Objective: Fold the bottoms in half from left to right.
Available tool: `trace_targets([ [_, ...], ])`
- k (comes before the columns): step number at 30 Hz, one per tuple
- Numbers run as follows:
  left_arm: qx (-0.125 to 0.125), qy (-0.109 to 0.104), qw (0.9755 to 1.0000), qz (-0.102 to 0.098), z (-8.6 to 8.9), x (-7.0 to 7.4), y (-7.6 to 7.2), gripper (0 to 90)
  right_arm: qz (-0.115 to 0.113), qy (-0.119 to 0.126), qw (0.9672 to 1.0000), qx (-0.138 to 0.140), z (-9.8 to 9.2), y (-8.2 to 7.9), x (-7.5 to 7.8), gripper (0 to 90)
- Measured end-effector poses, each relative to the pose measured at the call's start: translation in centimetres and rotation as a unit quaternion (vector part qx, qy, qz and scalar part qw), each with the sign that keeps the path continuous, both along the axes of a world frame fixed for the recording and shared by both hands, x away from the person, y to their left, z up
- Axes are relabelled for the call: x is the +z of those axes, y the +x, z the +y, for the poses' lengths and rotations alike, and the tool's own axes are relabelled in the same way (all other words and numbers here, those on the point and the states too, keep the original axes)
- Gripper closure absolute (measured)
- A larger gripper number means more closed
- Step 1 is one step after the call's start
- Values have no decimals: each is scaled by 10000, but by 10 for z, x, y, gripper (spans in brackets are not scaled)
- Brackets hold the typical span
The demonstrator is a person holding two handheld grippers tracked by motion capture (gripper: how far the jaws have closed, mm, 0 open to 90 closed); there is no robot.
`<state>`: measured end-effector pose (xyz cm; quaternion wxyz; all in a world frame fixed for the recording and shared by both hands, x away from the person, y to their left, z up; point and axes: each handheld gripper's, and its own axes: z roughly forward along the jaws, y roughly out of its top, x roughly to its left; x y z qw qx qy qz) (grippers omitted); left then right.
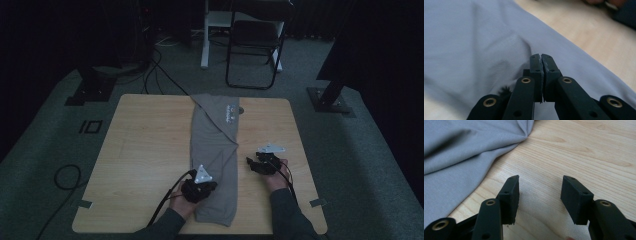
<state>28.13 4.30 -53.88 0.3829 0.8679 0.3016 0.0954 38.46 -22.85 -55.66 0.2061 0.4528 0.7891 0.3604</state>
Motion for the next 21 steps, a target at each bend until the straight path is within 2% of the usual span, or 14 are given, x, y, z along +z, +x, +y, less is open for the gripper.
trace_targets([
  [4,-367,-73,9992,149,-14,-4,-14,870,3,1,10000,-15,0,0,0,496],
  [6,-591,-195,9978,229,-19,-3,-18,824,1,-20,10000,-10,1,-1,0,504],
  [8,-740,-234,9970,65,-20,3,-20,683,29,-75,10000,3,5,-4,2,504],
  [10,-775,-388,9962,-115,-13,15,-20,610,-36,-81,9999,69,10,-9,7,504],
  [12,-654,-676,9952,-285,-1,28,-18,597,-154,-34,9998,158,16,-16,15,503],
  [14,-404,-768,9952,-459,13,36,-13,590,-184,99,9992,338,24,-24,21,503],
  [16,-17,-626,9963,-586,27,38,-5,593,-116,216,9978,617,36,-35,25,502],
  [19,437,-371,9965,-606,44,28,7,618,-12,101,9953,962,54,-48,23,500],
  [21,632,-175,9970,-399,51,15,17,634,121,90,9927,1194,64,-57,20,500],
])
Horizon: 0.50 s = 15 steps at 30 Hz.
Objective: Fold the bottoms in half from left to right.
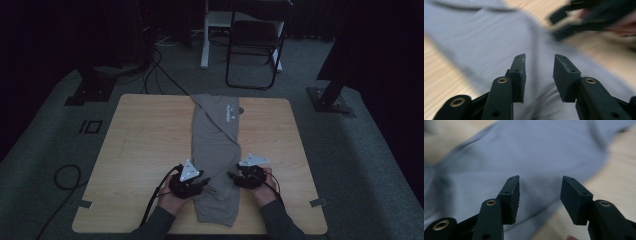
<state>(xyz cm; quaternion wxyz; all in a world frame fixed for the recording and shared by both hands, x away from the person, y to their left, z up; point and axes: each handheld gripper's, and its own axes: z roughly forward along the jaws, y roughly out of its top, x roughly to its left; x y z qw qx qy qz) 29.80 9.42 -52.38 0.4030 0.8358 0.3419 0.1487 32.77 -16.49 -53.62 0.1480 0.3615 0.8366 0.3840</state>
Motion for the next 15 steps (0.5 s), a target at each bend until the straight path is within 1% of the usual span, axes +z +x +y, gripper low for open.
trace_targets([
  [1,44,58,10000,52,1,-4,3,647,33,-87,9999,107,5,-5,-2,500],
  [3,83,215,9994,248,1,-14,9,650,71,-226,9995,206,10,-9,-5,501],
  [5,57,338,9989,317,-2,-21,12,651,75,-362,9989,279,13,-11,-9,501],
  [6,21,367,9988,323,-4,-24,13,651,82,-439,9986,290,15,-11,-11,499],
  [7,-25,403,9988,286,-5,-25,14,651,78,-434,9986,287,15,-11,-12,502],
  [8,-40,389,9989,249,-7,-26,15,651,62,-427,9986,301,15,-10,-13,499],
  [10,-7,345,9990,268,-8,-27,18,657,-31,-488,9984,292,15,-8,-13,497],
  [11,22,304,9992,244,-8,-27,20,662,-61,-473,9985,281,15,-6,-13,497],
  [13,53,244,9994,234,-8,-28,24,668,-45,-391,9989,239,13,0,-15,497],
  [15,72,255,9994,215,-7,-28,29,670,-44,-340,9992,188,11,8,-15,496],
])
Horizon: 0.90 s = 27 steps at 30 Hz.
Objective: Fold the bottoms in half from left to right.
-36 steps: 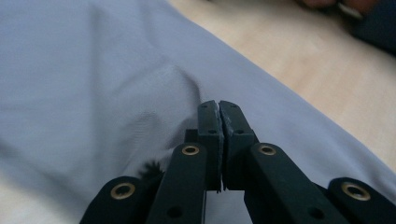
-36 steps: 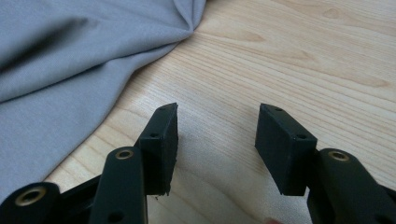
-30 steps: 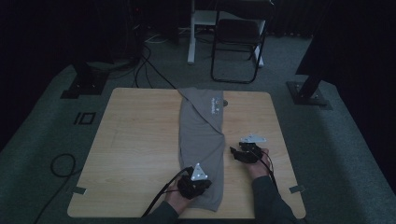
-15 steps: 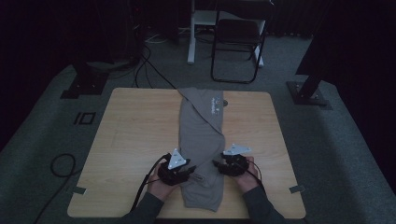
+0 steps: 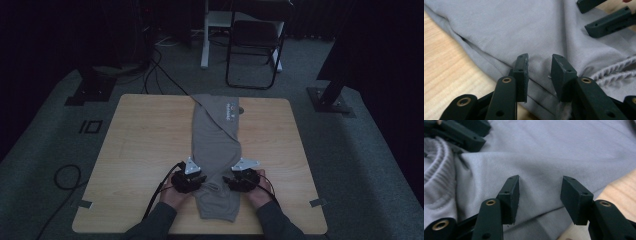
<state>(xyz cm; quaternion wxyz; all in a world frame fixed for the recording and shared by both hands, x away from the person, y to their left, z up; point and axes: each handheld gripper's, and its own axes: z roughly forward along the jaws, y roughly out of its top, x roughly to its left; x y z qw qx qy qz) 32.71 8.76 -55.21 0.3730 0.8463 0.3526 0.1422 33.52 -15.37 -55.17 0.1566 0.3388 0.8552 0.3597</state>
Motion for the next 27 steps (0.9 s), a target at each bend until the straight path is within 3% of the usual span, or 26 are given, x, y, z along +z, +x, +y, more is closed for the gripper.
trace_targets([
  [11,190,-120,9997,-34,1,-2,47,685,-136,230,9994,-215,-3,43,-5,504],
  [16,252,-88,9996,8,1,0,59,684,-136,218,9993,-262,-2,55,-4,505],
  [19,346,-37,9994,0,3,3,59,629,-105,173,9994,-278,-1,55,-3,506],
  [23,366,-347,9986,-151,19,16,46,623,-116,82,9993,-358,-3,48,1,534],
  [27,464,-491,9975,-198,39,26,29,612,-218,298,9991,-205,-5,27,9,550],
])
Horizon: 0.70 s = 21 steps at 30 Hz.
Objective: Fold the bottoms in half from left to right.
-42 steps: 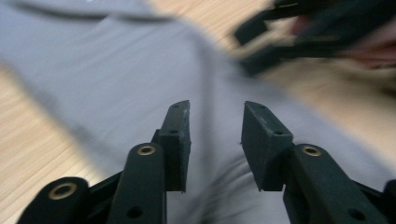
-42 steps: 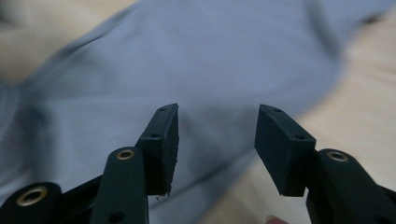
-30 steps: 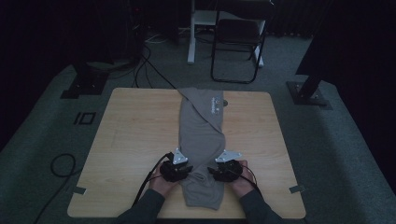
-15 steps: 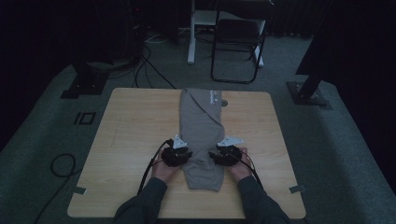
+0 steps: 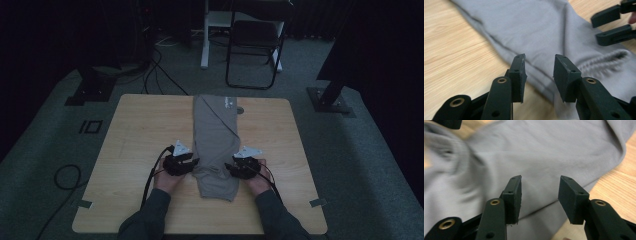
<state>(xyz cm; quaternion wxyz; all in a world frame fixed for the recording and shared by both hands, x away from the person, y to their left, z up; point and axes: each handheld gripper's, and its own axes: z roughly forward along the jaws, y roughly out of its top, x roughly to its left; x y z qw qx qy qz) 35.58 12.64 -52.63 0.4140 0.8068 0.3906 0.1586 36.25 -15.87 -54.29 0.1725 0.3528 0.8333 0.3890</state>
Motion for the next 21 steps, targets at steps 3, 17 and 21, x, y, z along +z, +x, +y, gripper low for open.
trace_targets([
  [3,48,-157,9998,69,9,2,-9,597,-132,162,9994,288,3,-18,9,557],
  [17,-437,200,9985,253,-13,-20,-20,660,-87,239,9964,810,19,-28,6,775],
  [21,-642,95,9979,12,-18,-11,-30,808,-274,228,9950,930,11,-36,14,862],
])
